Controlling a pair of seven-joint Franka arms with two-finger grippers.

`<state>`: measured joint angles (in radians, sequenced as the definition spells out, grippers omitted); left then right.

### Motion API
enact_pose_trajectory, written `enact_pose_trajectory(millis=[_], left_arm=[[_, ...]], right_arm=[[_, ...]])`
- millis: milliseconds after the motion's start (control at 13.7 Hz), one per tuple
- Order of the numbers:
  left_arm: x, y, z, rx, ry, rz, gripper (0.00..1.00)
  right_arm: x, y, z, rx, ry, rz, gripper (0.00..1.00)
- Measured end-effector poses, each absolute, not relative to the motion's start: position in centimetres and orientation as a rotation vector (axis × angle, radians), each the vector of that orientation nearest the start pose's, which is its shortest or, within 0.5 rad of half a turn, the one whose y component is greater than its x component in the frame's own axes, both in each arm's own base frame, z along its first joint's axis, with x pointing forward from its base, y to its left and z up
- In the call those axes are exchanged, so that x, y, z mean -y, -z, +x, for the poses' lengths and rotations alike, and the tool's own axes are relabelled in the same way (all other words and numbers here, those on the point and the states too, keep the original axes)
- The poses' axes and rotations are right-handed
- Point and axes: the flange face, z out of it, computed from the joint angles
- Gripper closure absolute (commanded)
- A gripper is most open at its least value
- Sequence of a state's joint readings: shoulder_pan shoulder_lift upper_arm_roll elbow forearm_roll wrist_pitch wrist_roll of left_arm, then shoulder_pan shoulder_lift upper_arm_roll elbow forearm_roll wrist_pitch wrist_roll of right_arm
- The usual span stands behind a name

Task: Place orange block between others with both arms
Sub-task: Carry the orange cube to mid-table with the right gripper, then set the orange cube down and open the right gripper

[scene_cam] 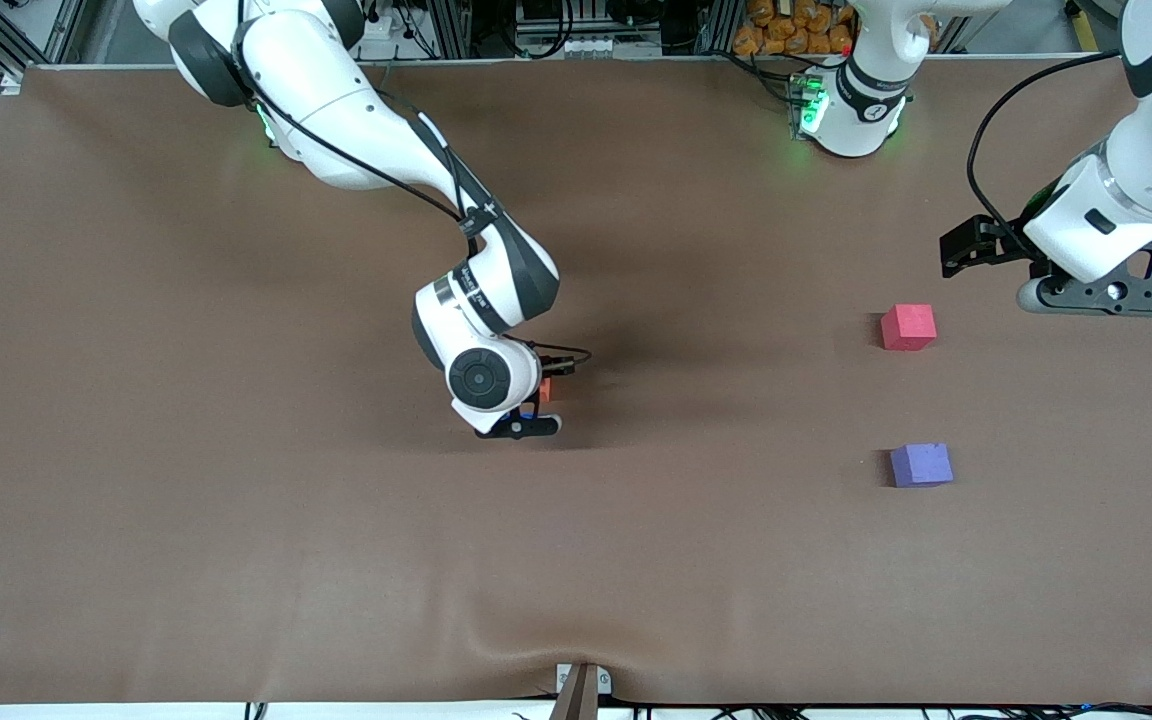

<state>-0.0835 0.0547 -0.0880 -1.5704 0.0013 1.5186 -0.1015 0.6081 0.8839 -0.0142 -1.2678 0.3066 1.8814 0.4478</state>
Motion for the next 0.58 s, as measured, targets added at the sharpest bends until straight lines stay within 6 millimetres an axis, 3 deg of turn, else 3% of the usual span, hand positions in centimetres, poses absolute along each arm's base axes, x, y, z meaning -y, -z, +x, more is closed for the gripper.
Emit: enact_pose_trajectory(millis=[365,438,583], left_arm=[[9.7,-59.9,55.6,-0.121,-0.134,-3.128,0.00],[10.5,-60.0,55.4,-0.143,-0.131,-3.128,0.00],[14.4,-60.0,54.7,-0.241,-0.132,-3.123,0.00]], right_arm=[[-36.6,-21.3,62.4,-0.309,-0.706,-2.699,0.00],[-35.5,-21.5,63.0,-0.340,-0.729,-2.669,0.00],[-33.8,-21.7,63.7,-0.366,-0.757,-2.651,0.00]])
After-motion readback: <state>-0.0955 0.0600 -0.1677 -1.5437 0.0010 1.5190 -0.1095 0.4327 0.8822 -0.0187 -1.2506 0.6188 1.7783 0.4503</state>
